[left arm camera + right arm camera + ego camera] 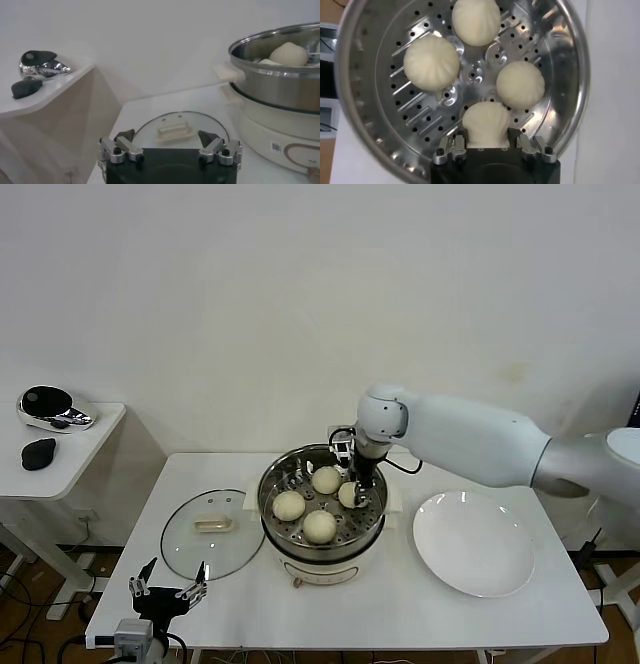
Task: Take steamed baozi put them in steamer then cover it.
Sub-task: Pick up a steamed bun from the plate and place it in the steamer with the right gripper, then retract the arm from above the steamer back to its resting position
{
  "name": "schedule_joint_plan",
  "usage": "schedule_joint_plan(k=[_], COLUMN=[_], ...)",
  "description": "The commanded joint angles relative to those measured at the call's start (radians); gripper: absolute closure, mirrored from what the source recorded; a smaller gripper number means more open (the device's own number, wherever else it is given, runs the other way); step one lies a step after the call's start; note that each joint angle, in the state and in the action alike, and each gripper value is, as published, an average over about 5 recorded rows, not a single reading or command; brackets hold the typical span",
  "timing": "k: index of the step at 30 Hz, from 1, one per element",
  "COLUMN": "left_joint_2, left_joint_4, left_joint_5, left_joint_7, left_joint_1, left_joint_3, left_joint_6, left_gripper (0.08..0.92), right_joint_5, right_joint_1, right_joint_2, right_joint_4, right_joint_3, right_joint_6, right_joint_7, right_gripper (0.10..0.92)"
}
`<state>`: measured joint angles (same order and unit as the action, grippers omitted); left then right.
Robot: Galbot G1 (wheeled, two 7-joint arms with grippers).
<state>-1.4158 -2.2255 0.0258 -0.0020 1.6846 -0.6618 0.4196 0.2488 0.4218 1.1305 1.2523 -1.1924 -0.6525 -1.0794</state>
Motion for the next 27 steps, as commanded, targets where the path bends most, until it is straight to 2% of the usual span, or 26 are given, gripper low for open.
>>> schedule_joint_plan(k=[1,6,8,16,20,23,27], left_joint_2=[0.000,0.000,-0.001,-0.003,-0.006,-0.008,-0.016], left_joint_4=[0.004,0.011,0.012,0.003,0.001,0.002,0.021], left_joint_5=[-0.001,0.000,0.000,0.000,0.000,-0.008,-0.064], left_joint_7=[0.000,-0.001,-0.001,0.002,0.003,0.001,-0.013], left_joint_1=[-0.001,0.000,-0.001,-0.001,-0.002,-0.004,-0.013], left_joint_3=[0.002,0.007,0.007,0.003,0.002,0.000,-0.008], left_joint_6=[0.001,0.000,0.000,0.001,-0.001,-0.010,-0.062], left_gripper=[0.177,0.177,0.177,0.177,0.177,0.177,0.177], right_joint_5=[-0.025,-0.011,-0.003,0.016,0.048,0.075,0.155], right_joint_1=[-0.024,-0.018,-0.018,0.009,0.067,0.100,0.001], right_joint_2=[0.010,-0.006,-0.016,-0.089,-0.187,-0.283,-0.450], right_joint_4=[-0.007,0.015,0.029,0.091,0.180,0.273,0.394], right_joint_3=[0.000,-0.005,-0.003,0.033,0.079,0.142,0.344], right_joint_6=[0.000,-0.003,-0.007,-0.016,-0.019,-0.013,0.029], right_joint_7=[-0.006,-0.006,-0.002,0.007,0.003,0.013,0.107], right_gripper=[0.516,0.511,0.485,0.266,0.209,0.203,0.203])
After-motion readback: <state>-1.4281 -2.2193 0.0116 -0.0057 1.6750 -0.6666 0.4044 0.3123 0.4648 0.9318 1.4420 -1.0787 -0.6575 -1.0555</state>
